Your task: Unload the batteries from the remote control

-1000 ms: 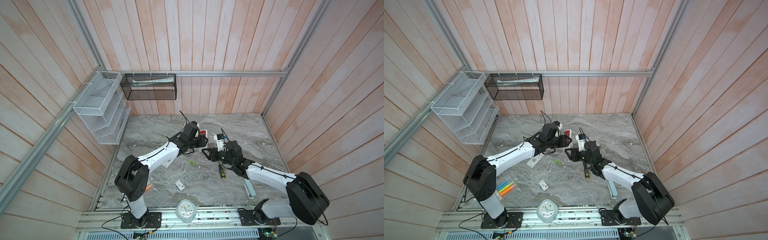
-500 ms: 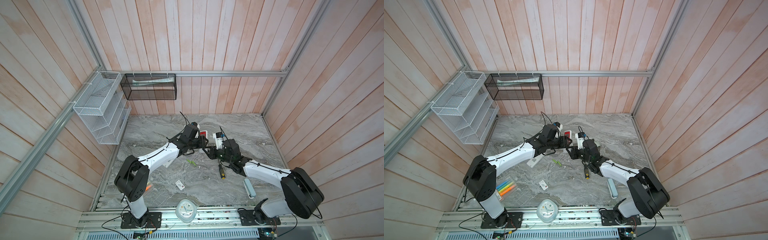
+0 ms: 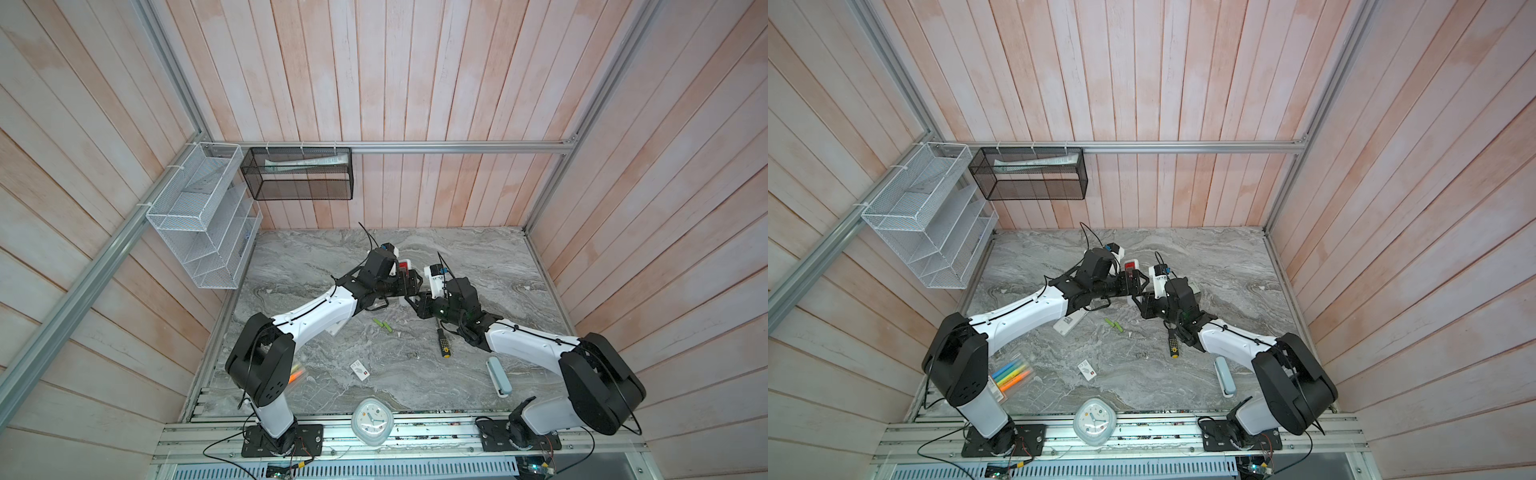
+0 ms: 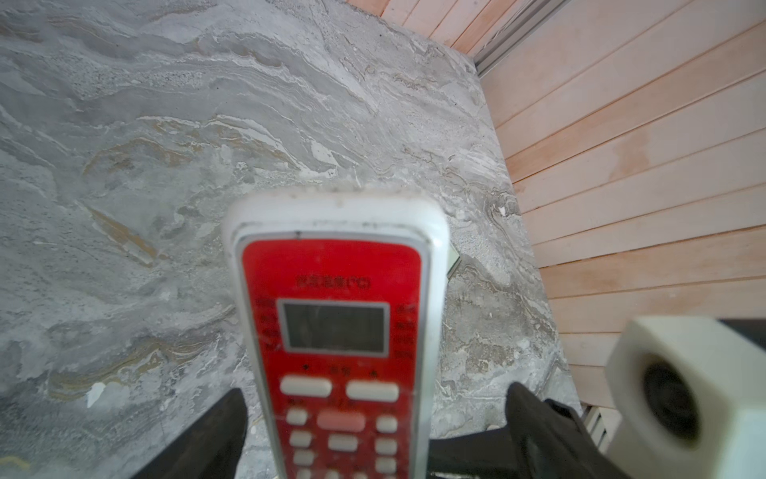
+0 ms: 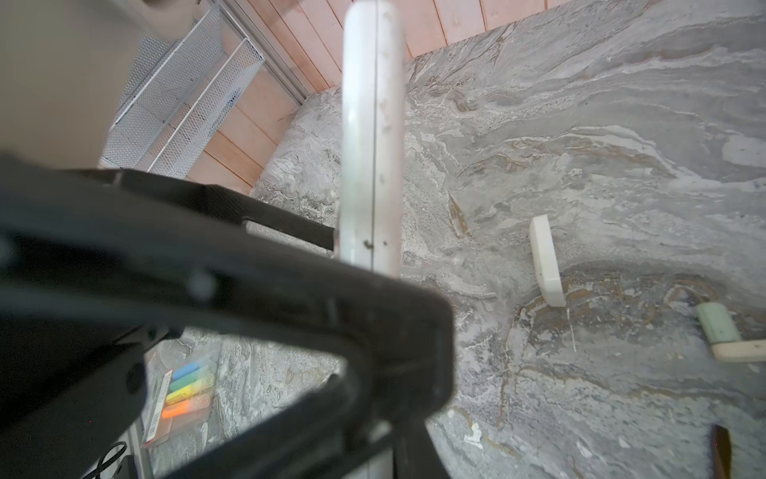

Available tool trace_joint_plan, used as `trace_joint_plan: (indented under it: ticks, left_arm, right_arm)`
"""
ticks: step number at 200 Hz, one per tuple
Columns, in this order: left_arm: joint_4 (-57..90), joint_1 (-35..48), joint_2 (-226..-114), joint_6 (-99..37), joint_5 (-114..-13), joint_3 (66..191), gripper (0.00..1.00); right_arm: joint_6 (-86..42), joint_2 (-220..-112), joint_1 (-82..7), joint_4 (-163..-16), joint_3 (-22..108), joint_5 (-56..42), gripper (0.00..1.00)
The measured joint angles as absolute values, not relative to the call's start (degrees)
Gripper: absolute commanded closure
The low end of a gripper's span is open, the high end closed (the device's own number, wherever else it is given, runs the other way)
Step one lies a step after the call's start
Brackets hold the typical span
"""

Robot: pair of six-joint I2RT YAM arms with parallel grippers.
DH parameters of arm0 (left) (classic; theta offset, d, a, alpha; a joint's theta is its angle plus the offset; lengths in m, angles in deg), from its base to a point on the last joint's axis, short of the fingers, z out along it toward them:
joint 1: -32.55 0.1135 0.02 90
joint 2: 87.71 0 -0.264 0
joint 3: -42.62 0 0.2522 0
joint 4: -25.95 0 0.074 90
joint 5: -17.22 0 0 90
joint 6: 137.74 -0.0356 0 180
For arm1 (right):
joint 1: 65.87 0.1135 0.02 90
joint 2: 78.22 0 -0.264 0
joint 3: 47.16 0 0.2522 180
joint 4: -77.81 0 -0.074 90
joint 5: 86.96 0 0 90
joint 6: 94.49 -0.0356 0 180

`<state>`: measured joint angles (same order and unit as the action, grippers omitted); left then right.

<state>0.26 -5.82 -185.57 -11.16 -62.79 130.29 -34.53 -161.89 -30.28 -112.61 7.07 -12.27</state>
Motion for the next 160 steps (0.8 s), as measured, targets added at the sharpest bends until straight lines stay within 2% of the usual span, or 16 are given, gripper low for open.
trace_joint_plan:
  ticks: [32, 58, 102, 160]
  left_arm:
    - [-0.5, -3.57, -180.55, -11.09, -62.81, 128.25, 0.0]
    - [-1.81, 1.18, -173.86, -10.81, -62.5, 124.56, 0.0]
    - [-3.87, 9.44, -165.9, -10.0, -58.92, 119.51, 0.0]
    - [-5.94, 10.9, -164.11, -10.09, -52.82, 116.87, 0.0]
  right_arm:
    - [-28.61, -161.89, -29.62, -110.58, 7.38, -9.71, 0.92]
    - [-20.46, -161.89, -26.17, -108.06, 8.23, -3.41, 0.91]
    - [-2.25, -162.05, -14.56, -106.45, 9.43, 15.19, 0.91]
    - [18.99, -167.32, -5.49, -111.12, 9.59, 39.67, 0.9]
